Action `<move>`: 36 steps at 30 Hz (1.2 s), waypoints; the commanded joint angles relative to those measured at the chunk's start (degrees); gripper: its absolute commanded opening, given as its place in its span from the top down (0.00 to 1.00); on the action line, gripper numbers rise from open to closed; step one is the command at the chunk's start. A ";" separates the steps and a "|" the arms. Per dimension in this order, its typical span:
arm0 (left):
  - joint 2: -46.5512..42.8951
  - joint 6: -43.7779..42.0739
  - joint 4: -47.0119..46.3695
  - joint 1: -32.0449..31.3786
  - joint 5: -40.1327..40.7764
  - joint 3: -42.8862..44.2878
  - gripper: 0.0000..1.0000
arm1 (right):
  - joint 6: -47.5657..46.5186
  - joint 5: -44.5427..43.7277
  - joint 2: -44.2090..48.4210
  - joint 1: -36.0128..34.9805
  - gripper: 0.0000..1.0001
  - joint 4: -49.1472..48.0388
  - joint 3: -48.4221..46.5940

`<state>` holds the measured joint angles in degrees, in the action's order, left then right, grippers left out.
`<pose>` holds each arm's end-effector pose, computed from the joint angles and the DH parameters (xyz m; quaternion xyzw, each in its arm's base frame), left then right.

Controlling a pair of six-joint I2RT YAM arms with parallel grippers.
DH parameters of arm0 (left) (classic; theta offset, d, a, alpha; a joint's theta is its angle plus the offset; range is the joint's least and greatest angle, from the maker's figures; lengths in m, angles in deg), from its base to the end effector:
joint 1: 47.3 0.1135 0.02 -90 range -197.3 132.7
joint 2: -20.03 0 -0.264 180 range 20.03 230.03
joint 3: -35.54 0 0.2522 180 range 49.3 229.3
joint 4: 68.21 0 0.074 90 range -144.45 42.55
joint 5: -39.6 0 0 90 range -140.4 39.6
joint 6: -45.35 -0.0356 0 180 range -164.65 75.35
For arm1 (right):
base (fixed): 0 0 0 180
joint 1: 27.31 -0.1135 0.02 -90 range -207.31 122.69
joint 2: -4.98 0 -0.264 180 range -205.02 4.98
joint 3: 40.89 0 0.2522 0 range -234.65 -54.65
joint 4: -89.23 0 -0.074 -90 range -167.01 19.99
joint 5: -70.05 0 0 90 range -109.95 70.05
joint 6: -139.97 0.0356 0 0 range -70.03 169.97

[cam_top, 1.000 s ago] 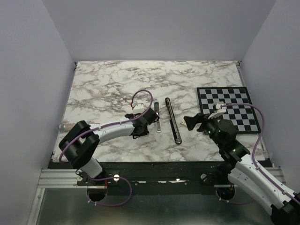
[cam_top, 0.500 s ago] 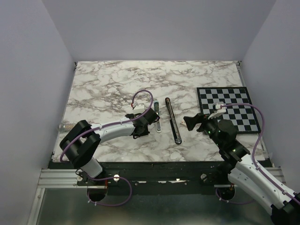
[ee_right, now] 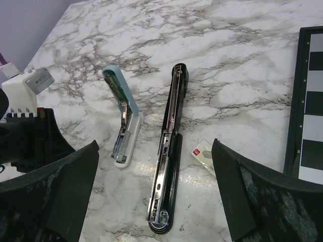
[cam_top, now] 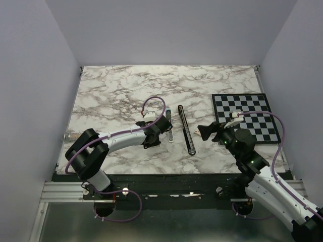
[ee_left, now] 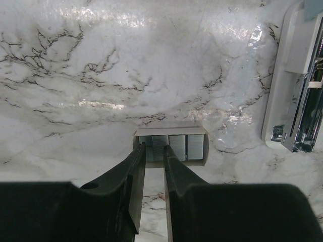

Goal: Load the staples into the stapler

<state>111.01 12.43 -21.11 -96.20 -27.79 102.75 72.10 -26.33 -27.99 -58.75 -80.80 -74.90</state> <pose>0.2012 -0.2098 0.1748 -0.1015 0.9622 -0.0138 0.2524 0.1375 0.0794 0.2448 -0.0255 0.7593 0.2547 0.5983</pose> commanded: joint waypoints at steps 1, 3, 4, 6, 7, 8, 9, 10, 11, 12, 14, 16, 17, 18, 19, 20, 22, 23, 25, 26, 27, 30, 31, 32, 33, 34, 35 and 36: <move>0.25 0.49 2.43 -0.58 1.82 1.57 0.72 | -0.68 -0.84 0.45 -0.38 0.00 -0.60 0.83; 0.78 0.49 2.52 -0.67 1.82 1.57 0.72 | -0.77 -0.92 0.45 -0.46 0.00 -0.60 0.83; 0.95 0.49 2.43 -0.67 1.82 1.66 0.72 | -0.77 -0.84 0.45 -0.46 0.00 -0.60 0.83; 1.04 0.58 2.52 -0.67 1.82 1.66 0.72 | -0.77 -0.92 0.54 -0.46 0.00 -0.60 0.83; 0.87 0.66 2.34 -0.75 1.74 1.57 0.72 | -0.77 -0.92 0.45 -0.46 0.00 -0.60 0.83; 0.61 0.66 2.25 -0.84 1.82 1.48 0.72 | -0.77 -0.84 0.45 -0.46 0.00 -0.60 0.83; 0.43 0.75 2.25 -0.84 1.74 1.65 0.72 | -0.77 -0.84 0.54 -0.46 0.00 -0.60 0.83; 0.25 0.75 2.17 -0.84 1.82 1.74 0.72 | -0.77 -0.84 0.54 -0.55 0.00 -0.69 0.83; -0.01 0.75 2.25 -0.84 2.00 1.83 0.72 | -0.86 -0.75 0.54 -0.55 0.00 -0.60 0.83; -0.10 0.75 2.34 -0.93 2.17 1.92 0.72 | -0.77 -0.75 0.54 -0.55 0.00 -0.69 0.83; -0.28 0.75 2.52 -0.93 2.35 2.27 0.72 | -0.86 -0.84 0.54 -0.55 0.00 -0.69 0.83; -0.28 0.75 2.43 -0.93 2.26 2.18 0.72 | -0.95 -0.75 0.63 -0.55 0.00 -0.69 0.83; -0.28 0.84 1.82 -1.02 2.09 2.27 0.71 | -0.95 -0.75 0.63 -0.55 0.00 -0.69 0.83; -0.19 0.84 1.55 -1.02 1.91 2.18 0.70 | -0.95 -0.75 0.63 -0.55 0.00 -0.69 0.83; -0.28 0.84 1.29 -1.10 1.65 2.27 0.70 | -0.95 -0.75 0.63 -0.55 0.00 -0.69 0.83; -0.28 0.93 0.76 -1.02 1.56 2.18 0.69 | -0.95 -0.75 0.63 -0.64 0.00 -0.69 0.83; -0.28 0.93 0.58 -1.02 1.73 2.18 0.68 | -0.95 -0.75 0.72 -0.64 0.00 -0.69 0.83; -0.02 0.93 0.67 -1.02 1.91 2.27 0.68 | -1.04 -0.66 0.72 -0.64 0.00 -0.69 0.83; 0.25 0.93 0.84 -1.02 2.26 2.27 0.68 | -1.04 -0.66 0.89 -0.64 0.00 -0.69 0.83; 0.69 0.84 0.85 -1.02 2.26 2.27 0.68 | -1.04 -0.66 0.80 -0.64 0.00 -0.69 0.83; 0.78 0.84 0.93 -1.02 2.26 2.18 0.68 | -1.04 -0.75 0.89 -0.64 0.00 -0.60 0.83; 1.22 0.84 0.85 -1.02 2.09 2.10 0.68 | -1.12 -0.57 0.89 -0.64 0.00 -0.69 0.83; 1.22 0.84 0.85 -1.02 2.09 1.83 0.68 | -1.12 -0.57 0.89 -0.64 0.00 -0.69 0.83; 1.39 0.84 0.85 -1.02 2.09 1.75 0.68 | -1.12 -0.49 0.89 -0.64 0.00 -0.69 0.83; 1.31 0.84 0.85 -1.02 2.00 1.74 0.69 | -1.12 -0.48 0.98 -0.64 0.00 -0.69 0.91; 1.48 0.75 0.93 -1.02 2.00 1.74 0.69 | -1.12 -0.48 0.89 -0.64 0.00 -0.69 0.91; 1.48 0.75 0.85 -1.10 2.00 1.74 0.69 | -1.12 -0.48 0.89 -0.64 0.00 -0.60 0.83; 1.74 0.75 0.93 -1.02 2.00 1.74 0.69 | -1.12 -0.48 0.89 -0.64 0.00 -0.69 0.83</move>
<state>111.55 12.62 -20.13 -96.92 -26.83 103.32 71.80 -26.33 -27.58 -58.88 -80.80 -74.90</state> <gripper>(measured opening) 0.314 0.998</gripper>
